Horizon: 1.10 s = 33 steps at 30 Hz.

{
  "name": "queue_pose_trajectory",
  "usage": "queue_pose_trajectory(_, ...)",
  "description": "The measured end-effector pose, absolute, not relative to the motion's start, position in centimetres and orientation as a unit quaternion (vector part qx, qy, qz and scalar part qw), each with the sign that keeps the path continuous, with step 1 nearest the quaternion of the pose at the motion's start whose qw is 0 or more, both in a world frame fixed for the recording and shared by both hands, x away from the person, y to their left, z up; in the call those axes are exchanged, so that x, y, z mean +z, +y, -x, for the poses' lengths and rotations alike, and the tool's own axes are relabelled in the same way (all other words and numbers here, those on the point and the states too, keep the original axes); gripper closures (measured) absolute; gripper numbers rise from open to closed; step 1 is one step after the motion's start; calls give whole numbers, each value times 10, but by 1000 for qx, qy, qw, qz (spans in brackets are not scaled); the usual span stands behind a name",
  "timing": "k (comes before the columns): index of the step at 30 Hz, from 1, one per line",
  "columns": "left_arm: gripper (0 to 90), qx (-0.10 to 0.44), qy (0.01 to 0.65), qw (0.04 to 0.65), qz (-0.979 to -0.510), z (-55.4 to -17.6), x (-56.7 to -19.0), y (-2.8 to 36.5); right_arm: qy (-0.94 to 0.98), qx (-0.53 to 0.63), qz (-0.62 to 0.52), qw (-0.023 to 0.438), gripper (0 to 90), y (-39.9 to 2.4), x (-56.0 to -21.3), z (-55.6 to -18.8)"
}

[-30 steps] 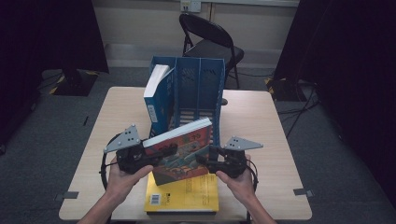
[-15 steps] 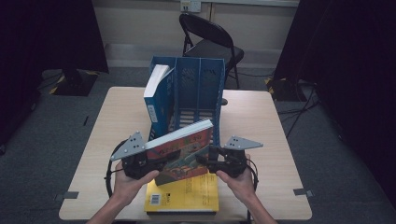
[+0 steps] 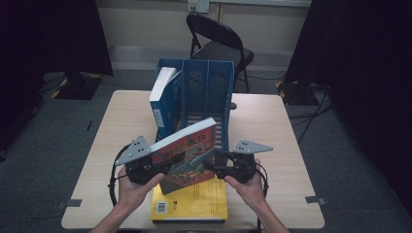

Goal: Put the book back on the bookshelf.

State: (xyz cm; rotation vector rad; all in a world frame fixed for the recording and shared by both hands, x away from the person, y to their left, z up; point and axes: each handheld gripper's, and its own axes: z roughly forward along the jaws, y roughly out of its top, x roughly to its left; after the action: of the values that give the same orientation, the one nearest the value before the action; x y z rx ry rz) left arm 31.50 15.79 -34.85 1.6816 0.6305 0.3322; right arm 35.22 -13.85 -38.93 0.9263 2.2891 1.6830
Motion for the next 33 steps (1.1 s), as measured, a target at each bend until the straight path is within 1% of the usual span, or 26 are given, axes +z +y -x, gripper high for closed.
queue_pose_trajectory(1,730,142,274,612,-728,-315,-348,159,763,561,-314,74,351,-142,-390,-351)
queue_pose_trajectory(3,726,133,279,615,-725,-315,-348,161,761,559,-321,76,340,-147,-392,-350)
queue_pose_trajectory(5,729,140,278,611,-728,-315,-347,162,758,555,-333,78,322,-156,-396,-349)
queue_pose_trajectory(10,742,149,293,603,-727,-312,-345,166,762,534,-355,88,315,-174,-406,-343)
queue_pose_trajectory(14,744,137,311,603,-722,-315,-345,175,758,524,-376,90,310,-192,-415,-339)
queue_pose_trajectory(20,745,136,336,595,-717,-317,-344,186,757,506,-404,88,240,-207,-428,-338)
queue_pose_trajectory(22,745,147,344,593,-713,-316,-344,187,757,502,-412,74,222,-211,-434,-338)
queue_pose_trajectory(33,746,144,360,593,-706,-317,-340,198,752,496,-428,67,227,-218,-445,-342)
